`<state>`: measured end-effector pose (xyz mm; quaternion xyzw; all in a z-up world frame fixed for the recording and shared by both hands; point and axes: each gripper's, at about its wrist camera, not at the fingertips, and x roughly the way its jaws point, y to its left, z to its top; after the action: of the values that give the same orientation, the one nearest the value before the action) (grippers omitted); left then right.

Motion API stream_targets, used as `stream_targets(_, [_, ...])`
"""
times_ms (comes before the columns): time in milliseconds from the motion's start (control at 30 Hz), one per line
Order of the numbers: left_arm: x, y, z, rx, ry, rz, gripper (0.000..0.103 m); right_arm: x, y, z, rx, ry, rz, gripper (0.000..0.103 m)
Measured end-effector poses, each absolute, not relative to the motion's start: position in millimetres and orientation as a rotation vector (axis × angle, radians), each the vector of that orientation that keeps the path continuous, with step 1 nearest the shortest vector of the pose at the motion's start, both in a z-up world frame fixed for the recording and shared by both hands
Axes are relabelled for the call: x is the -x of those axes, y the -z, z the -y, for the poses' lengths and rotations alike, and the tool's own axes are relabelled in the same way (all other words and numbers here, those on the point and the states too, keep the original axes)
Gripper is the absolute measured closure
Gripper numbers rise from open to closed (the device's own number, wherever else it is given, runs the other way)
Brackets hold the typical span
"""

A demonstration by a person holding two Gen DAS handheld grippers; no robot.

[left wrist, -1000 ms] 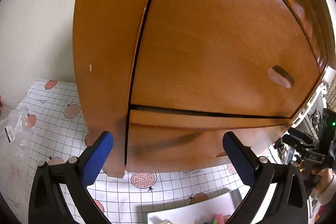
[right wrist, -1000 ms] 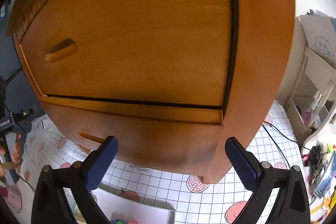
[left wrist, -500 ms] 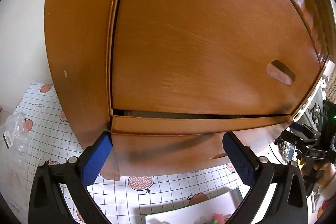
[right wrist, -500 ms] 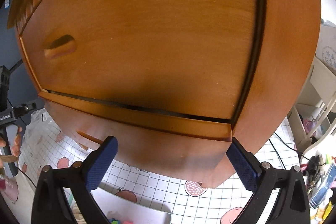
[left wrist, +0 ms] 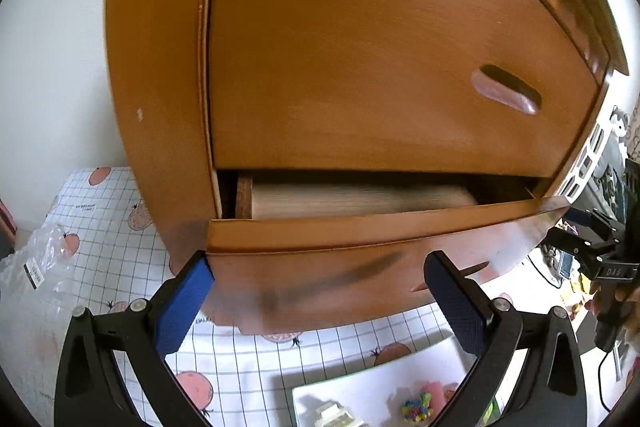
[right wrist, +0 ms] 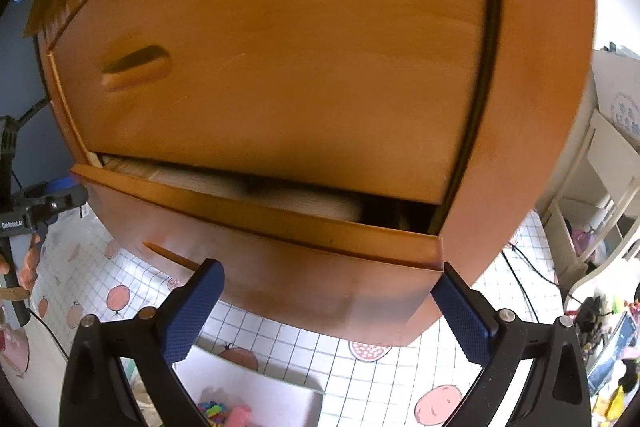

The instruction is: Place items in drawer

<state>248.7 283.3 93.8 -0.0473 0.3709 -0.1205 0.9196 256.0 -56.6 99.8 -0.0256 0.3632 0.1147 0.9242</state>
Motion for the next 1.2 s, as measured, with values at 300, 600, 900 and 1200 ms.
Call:
stream_targets(300, [-226.0,-98.1,-281.9,0.092,0.247,-0.765,0.000,-224.0,-100.7,57.5,0.057,-0.230,-0.736,0.000])
stream_targets(600, [-218.3,-92.2,-282.3,0.105,0.244,-0.770,0.000,-209.2,-104.9,60.6,0.046,-0.218,-0.735,0.000])
stream_targets(900, [-232.1,-91.8,-282.2,0.114,0.232,-0.781,0.000,-223.6,-99.0,57.7,0.052,-0.192,-0.744,0.000])
stream_targets(1200, [-220.6,-114.0,-274.8,0.087,0.176,-0.750,0.000,-211.4,-108.2,61.4,0.018,-0.166,-0.760,0.000])
